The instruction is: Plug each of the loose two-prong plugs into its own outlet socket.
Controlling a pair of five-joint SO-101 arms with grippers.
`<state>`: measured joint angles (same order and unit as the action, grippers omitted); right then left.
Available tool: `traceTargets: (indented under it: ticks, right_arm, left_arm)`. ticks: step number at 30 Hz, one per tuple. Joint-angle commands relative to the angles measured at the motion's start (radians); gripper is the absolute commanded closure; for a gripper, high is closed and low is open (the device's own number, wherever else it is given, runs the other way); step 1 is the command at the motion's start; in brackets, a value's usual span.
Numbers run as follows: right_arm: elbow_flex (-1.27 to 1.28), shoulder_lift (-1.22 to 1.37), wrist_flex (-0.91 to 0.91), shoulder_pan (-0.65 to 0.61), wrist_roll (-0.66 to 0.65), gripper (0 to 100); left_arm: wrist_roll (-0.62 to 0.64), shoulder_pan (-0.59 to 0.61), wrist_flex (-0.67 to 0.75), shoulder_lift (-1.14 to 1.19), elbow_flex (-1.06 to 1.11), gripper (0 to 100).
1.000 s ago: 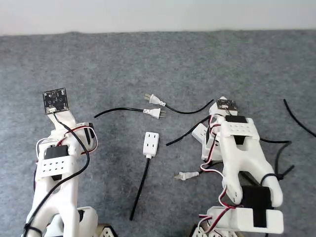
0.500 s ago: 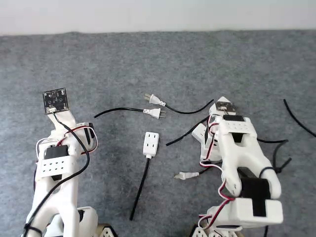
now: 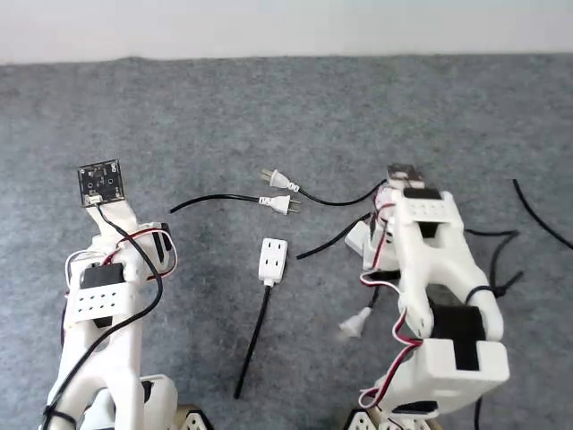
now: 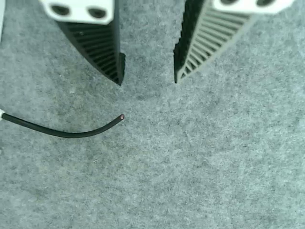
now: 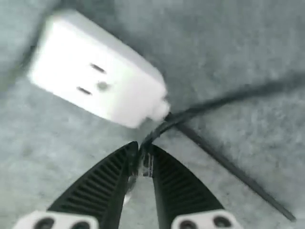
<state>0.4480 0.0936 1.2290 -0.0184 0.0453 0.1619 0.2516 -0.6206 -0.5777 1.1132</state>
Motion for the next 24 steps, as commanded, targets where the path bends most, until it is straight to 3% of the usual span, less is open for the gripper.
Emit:
traceTargets:
  ticks: [1,5,10,16,24]
  right_arm:
    - [-0.169,-0.099,0.150,-0.081,-0.015,99.0]
    - [-0.256,-0.147,0.232,-0.217,-0.017,99.0]
    - [-0.216,-0.071,0.165,-0.292,-0.018,98.9]
    - [-0.189,0.076,0.051,-0.288,-0.261,98.5]
    - [-0.209,0.059,0.051,-0.277,-0.344,78.6]
  left_arm:
    - [0.003,-0.006,0.021,-0.017,-0.004,83]
    - [0.003,-0.006,0.021,-0.017,-0.004,83]
    - [0.003,-0.006,0.021,-0.017,-0.004,83]
    - [0.003,-0.006,0.021,-0.017,-0.004,83]
    - [0.003,-0.006,0.021,-0.017,-0.004,83]
